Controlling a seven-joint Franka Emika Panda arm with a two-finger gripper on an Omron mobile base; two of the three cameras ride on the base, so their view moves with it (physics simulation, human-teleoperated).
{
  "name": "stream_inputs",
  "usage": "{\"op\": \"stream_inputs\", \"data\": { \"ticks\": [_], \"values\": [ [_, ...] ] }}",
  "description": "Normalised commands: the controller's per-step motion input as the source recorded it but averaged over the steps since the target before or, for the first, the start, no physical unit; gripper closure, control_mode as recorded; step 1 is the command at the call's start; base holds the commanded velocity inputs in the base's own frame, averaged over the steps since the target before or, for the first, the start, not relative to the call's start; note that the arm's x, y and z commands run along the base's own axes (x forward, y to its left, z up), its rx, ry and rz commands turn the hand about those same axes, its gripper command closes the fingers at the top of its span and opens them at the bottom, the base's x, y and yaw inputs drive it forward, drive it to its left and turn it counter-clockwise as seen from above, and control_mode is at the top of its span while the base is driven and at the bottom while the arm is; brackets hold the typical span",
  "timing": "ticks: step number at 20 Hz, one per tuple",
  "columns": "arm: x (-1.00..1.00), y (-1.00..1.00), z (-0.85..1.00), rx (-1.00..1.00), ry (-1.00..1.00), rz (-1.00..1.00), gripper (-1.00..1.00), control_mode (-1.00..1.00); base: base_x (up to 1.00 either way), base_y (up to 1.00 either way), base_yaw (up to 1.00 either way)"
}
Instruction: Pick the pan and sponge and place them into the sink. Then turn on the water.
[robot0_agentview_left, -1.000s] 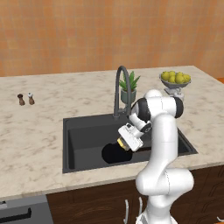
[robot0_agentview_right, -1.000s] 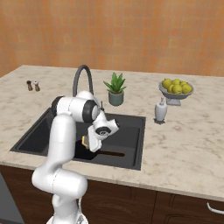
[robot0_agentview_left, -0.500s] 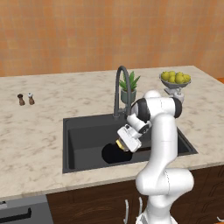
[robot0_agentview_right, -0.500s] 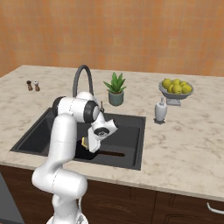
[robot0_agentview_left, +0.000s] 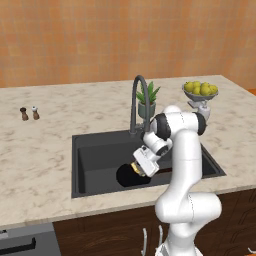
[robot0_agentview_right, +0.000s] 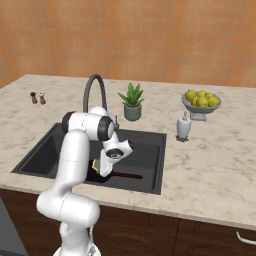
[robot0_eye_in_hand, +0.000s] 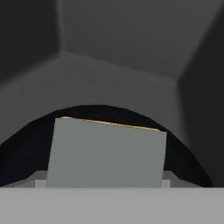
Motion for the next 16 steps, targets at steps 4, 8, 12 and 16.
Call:
{"op": "stream_inputs", "data": {
  "ticks": [4, 8, 12, 16],
  "values": [
    [0.00, 0.23, 0.00, 0.00, 0.01, 0.00, 1.00, -1.00, 0.00, 0.00, 0.00],
    [0.00, 0.15, 0.00, 0.00, 0.00, 0.00, -1.00, -1.00, 0.00, 0.00, 0.00],
    [0.00, 0.01, 0.00, 0.00, 0.00, 0.00, -1.00, -1.00, 0.00, 0.00, 0.00],
    [0.00, 0.00, 0.00, 0.00, 0.00, 0.00, -1.00, -1.00, 0.00, 0.00, 0.00]
  ]
}}
